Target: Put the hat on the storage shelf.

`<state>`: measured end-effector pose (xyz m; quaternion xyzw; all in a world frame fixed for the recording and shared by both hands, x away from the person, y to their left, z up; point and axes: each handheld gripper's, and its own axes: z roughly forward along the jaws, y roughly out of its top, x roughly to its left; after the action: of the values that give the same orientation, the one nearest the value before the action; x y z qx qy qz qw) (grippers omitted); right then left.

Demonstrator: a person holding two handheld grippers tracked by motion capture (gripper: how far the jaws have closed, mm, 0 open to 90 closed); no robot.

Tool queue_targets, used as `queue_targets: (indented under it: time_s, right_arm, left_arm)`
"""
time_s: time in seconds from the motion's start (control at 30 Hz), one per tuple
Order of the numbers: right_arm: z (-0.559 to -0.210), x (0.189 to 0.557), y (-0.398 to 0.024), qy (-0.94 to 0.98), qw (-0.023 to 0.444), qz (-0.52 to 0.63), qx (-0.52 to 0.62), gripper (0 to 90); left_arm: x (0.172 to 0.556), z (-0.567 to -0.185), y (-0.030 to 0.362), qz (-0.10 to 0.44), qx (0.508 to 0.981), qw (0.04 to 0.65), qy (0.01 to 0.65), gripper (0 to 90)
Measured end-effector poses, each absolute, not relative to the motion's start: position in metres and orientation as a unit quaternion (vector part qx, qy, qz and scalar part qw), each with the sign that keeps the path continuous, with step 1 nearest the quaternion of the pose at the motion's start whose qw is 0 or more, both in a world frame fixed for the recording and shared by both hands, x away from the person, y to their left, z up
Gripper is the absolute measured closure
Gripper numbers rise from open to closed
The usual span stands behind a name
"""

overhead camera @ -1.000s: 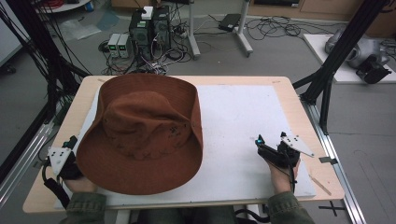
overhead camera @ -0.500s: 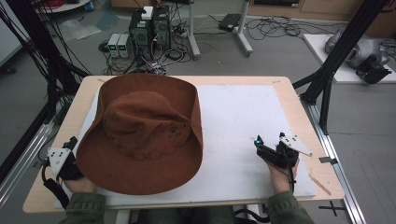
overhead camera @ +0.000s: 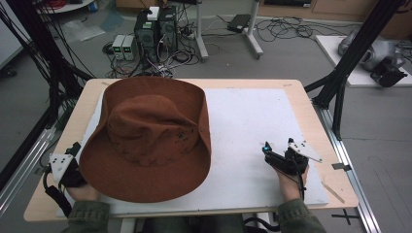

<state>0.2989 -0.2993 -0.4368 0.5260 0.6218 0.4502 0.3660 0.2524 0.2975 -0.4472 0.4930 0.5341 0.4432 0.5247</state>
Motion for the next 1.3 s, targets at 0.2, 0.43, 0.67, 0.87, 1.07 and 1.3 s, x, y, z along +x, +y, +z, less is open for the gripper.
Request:
queue_targets:
  time_s: [0.2,0.43,0.67,0.87,1.07,1.3]
  right_arm:
    - [-0.4375,0.2992,-0.2999,0.622,0.364,0.449,0.527,11.6]
    - [-0.4373,0.2987,-0.3002,0.622,0.363,0.450,0.528,11.6]
    - [-0.4373,0.2986,-0.3008,0.621,0.365,0.451,0.527,11.6]
    - [-0.4372,0.2986,-0.3010,0.621,0.367,0.451,0.525,11.6]
    - [-0.4375,0.2983,-0.3004,0.621,0.363,0.451,0.528,11.6]
    - [-0.4374,0.2982,-0.3014,0.620,0.366,0.451,0.527,11.6]
  left_arm:
    - [0.2525,-0.4474,0.2977,0.442,0.494,0.524,0.535,15.5]
    - [0.2529,-0.4474,0.2970,0.442,0.492,0.525,0.535,15.5]
    - [0.2529,-0.4474,0.2970,0.443,0.491,0.525,0.535,15.5]
    - [0.2528,-0.4473,0.2970,0.445,0.491,0.524,0.535,15.5]
    - [0.2527,-0.4470,0.2972,0.445,0.489,0.526,0.535,15.5]
    - [0.2524,-0.4467,0.2973,0.446,0.489,0.525,0.535,15.5]
